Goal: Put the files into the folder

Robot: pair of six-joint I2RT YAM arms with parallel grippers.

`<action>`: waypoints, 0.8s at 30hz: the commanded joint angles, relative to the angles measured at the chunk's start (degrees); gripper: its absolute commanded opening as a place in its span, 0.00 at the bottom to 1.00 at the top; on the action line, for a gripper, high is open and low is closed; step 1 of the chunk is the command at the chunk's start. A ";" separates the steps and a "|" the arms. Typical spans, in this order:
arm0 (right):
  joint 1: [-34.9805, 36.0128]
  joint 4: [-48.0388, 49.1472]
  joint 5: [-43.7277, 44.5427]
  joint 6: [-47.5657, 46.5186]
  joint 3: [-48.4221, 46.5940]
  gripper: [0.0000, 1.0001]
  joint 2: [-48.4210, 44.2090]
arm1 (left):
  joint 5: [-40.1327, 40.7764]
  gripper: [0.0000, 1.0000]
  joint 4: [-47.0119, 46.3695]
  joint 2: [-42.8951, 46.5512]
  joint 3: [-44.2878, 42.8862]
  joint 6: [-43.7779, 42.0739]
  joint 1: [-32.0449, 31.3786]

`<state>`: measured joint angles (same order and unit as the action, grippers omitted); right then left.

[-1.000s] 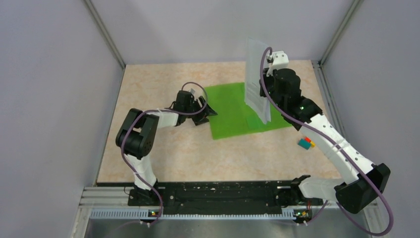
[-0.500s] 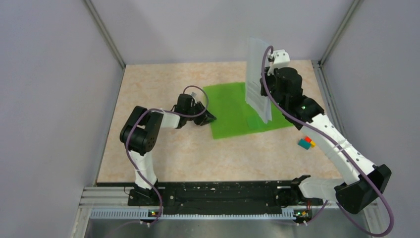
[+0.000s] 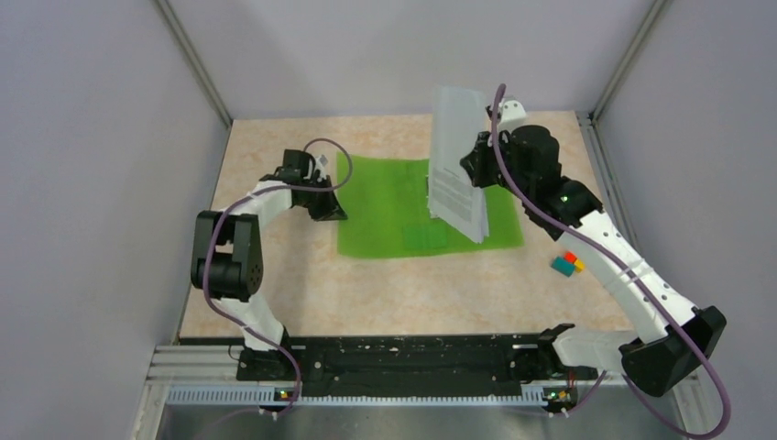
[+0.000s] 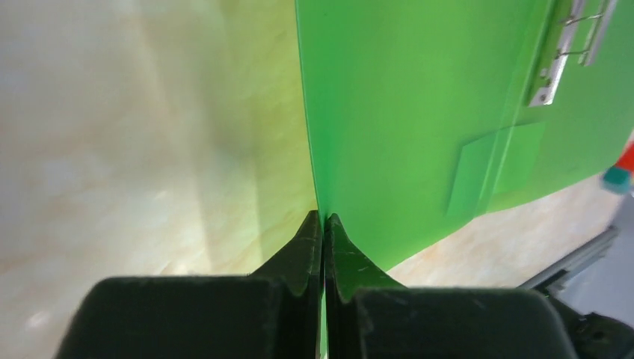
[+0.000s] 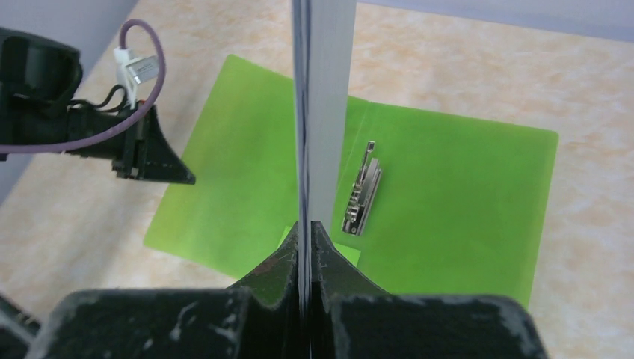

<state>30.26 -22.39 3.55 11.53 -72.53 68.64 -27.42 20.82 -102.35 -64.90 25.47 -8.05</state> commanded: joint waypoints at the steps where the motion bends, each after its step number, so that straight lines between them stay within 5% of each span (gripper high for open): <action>1: 2.26 0.95 -11.73 6.01 -4.28 0.00 0.14 | 9.44 0.00 20.88 5.30 -1.27 -16.65 1.80; 8: 3.73 6.30 -21.52 12.52 -3.16 0.00 1.84 | 26.19 0.00 26.20 7.76 0.58 -21.27 1.90; 11: -1.50 7.28 -27.16 15.25 -0.49 0.00 4.26 | 31.63 0.01 28.98 5.28 -1.95 -19.74 1.90; 13: -6.12 8.66 -30.89 17.43 3.49 0.00 5.66 | 32.33 0.15 29.77 4.77 -2.95 -18.64 1.74; 16: -10.02 8.42 -30.18 17.14 9.90 0.00 7.97 | 35.73 0.56 30.48 6.34 -3.36 -16.46 1.64; 20: -10.86 6.05 -22.22 13.86 17.79 0.00 11.83 | 37.63 0.69 28.80 13.47 -2.02 -12.76 1.45; 24: -11.66 5.41 -15.54 11.51 21.82 0.00 13.21 | 34.78 0.69 25.50 22.29 -0.46 -9.18 0.78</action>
<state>19.29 -16.78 -18.31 25.67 -52.10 82.17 7.16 49.12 -90.48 -65.91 11.88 -6.42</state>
